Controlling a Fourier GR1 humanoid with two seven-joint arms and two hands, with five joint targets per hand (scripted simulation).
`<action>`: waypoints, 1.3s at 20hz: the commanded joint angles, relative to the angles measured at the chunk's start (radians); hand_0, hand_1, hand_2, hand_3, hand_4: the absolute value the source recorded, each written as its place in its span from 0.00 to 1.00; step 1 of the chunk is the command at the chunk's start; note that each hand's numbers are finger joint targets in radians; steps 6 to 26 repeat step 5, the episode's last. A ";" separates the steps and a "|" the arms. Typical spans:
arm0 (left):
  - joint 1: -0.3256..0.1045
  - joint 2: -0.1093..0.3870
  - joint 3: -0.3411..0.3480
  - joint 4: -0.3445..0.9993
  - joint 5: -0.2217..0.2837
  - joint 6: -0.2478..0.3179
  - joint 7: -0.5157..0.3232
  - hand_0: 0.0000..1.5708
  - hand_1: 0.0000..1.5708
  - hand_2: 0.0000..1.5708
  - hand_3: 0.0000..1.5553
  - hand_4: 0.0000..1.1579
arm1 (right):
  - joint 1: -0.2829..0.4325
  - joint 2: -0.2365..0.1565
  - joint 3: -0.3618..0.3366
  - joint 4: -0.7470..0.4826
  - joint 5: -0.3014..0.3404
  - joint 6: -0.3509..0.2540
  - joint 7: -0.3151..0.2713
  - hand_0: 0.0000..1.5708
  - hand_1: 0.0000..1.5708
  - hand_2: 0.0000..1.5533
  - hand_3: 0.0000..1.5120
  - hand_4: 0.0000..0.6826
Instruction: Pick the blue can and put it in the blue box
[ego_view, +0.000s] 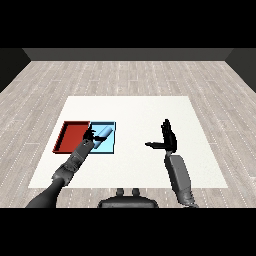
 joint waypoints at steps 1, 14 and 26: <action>0.049 0.000 0.070 -0.099 0.047 0.259 -0.186 0.00 0.00 0.00 0.00 0.00 | 0.008 -0.012 0.009 -0.001 0.029 -0.009 -0.015 0.00 0.00 0.00 0.00 0.00; 0.037 -0.006 0.168 -0.330 0.146 0.170 -0.460 0.00 0.00 0.00 0.00 0.00 | -0.003 -0.057 0.024 -0.018 0.054 0.012 0.013 0.00 0.00 0.00 0.00 0.00; 0.037 -0.006 0.168 -0.330 0.146 0.170 -0.460 0.00 0.00 0.00 0.00 0.00 | -0.003 -0.057 0.024 -0.018 0.054 0.012 0.013 0.00 0.00 0.00 0.00 0.00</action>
